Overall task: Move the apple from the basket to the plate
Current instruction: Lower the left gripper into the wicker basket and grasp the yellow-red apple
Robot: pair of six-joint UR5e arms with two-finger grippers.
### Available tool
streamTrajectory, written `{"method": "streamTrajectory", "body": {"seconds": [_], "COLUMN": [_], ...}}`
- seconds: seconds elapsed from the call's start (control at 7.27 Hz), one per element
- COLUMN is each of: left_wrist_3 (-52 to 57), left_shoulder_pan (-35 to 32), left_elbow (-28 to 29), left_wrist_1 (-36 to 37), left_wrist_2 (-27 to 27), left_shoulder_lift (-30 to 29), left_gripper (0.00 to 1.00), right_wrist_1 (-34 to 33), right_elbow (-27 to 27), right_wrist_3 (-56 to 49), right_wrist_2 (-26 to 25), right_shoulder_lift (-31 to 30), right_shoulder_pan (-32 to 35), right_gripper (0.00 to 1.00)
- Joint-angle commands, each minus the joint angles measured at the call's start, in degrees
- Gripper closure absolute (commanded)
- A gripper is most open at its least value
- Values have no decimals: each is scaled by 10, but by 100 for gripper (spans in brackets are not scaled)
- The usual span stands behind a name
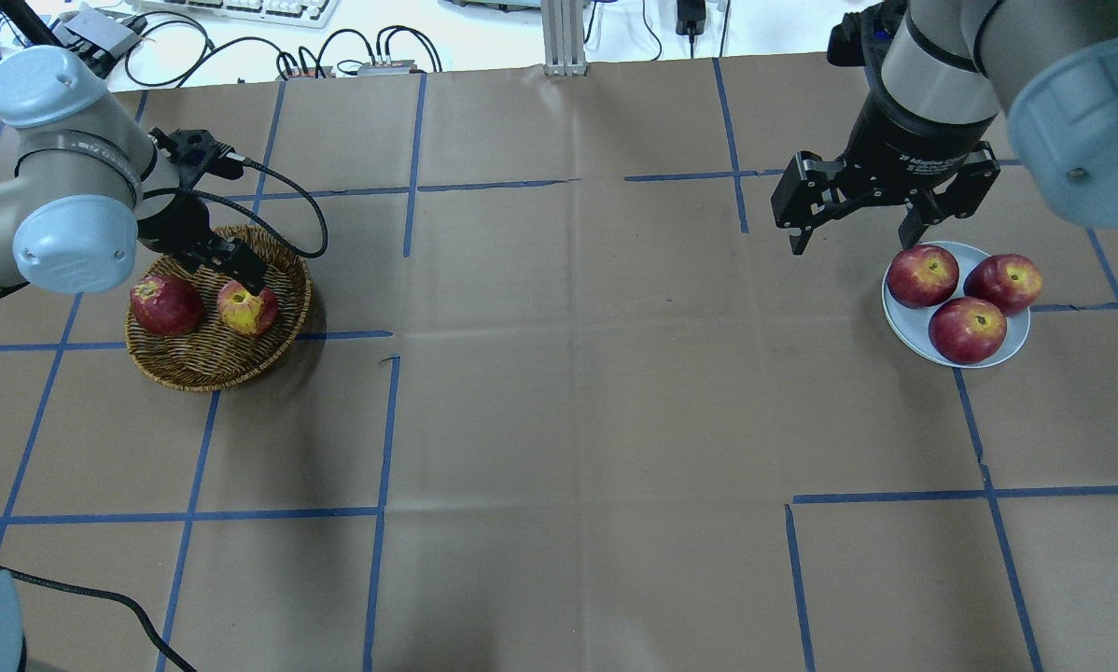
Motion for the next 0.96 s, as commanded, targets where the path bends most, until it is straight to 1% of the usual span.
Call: {"method": "streamTrajectory", "body": {"seconds": [0.0, 0.41, 0.69, 0.83], "left_wrist_3": [10, 8, 0, 1], "left_shoulder_pan": [10, 10, 8, 8], "left_elbow": [-3, -4, -7, -5], "left_wrist_1": [17, 49, 40, 38], "left_wrist_2": [0, 0, 5, 5], "left_shoulder_lift": [-37, -83, -89, -87], "left_gripper": [1, 2, 44, 54], "right_wrist_1": [1, 0, 0, 0], "right_elbow": [0, 0, 0, 0], "right_wrist_3": [-1, -1, -1, -1], "right_wrist_2": [0, 0, 0, 0], "right_shoulder_lift": [0, 0, 0, 0], "right_shoulder_pan": [0, 0, 0, 0], "right_gripper": [0, 0, 0, 0]}}
